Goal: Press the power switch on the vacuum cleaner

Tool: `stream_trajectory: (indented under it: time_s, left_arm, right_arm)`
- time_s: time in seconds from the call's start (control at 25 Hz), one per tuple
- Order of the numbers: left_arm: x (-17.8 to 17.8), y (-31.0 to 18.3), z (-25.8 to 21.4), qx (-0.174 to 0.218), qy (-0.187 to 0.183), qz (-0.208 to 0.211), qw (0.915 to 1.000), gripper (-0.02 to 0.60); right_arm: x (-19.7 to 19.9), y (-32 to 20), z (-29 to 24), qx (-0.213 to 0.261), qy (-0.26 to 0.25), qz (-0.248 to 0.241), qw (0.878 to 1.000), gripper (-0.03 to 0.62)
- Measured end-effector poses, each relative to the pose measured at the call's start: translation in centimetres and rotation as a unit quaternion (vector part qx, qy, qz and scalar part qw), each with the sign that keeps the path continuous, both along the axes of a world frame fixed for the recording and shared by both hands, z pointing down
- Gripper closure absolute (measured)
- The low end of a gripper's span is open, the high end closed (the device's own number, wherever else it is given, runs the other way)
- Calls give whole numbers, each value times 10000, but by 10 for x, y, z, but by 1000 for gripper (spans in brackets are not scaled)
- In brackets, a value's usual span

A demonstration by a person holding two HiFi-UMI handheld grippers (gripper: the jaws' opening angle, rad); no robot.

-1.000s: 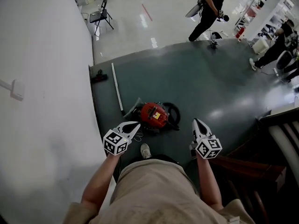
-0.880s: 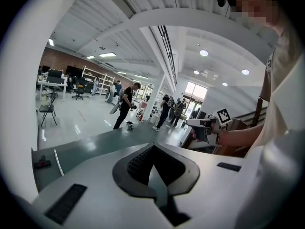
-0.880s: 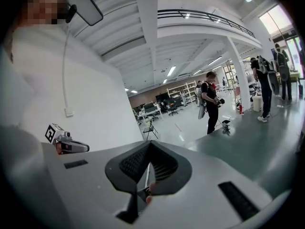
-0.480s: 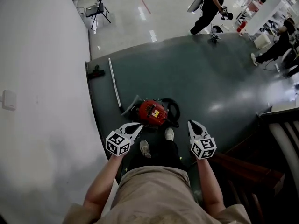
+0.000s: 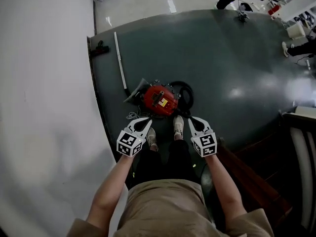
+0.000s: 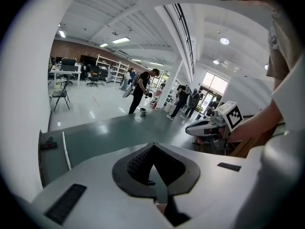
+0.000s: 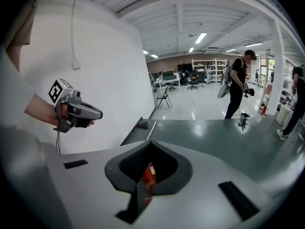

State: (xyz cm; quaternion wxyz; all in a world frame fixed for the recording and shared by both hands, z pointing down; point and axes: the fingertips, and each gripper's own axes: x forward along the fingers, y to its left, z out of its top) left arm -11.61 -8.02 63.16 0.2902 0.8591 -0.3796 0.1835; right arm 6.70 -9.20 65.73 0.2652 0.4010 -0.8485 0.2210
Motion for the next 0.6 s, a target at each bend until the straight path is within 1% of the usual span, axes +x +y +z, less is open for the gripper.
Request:
stream_trajectory:
  time_s: [0.16, 0.32, 0.48, 0.6]
  left_arm:
    - [18, -19, 53, -100, -135, -23, 9999, 578]
    - [27, -38, 100, -232, -211, -106, 9995, 578]
    - [24, -44, 156, -515, -374, -180, 9978, 578]
    - [15, -42, 199, -865, -520, -293, 9945, 578]
  right_arm:
    - [-7, -19, 65, -194, 183, -439, 9987, 585]
    - [-23, -31, 136, -495, 375, -918, 9938, 585]
    - [-40, -32, 212, -809, 680, -1289, 9860, 585]
    - [-48, -37, 266, -996, 896, -1315, 9822, 585]
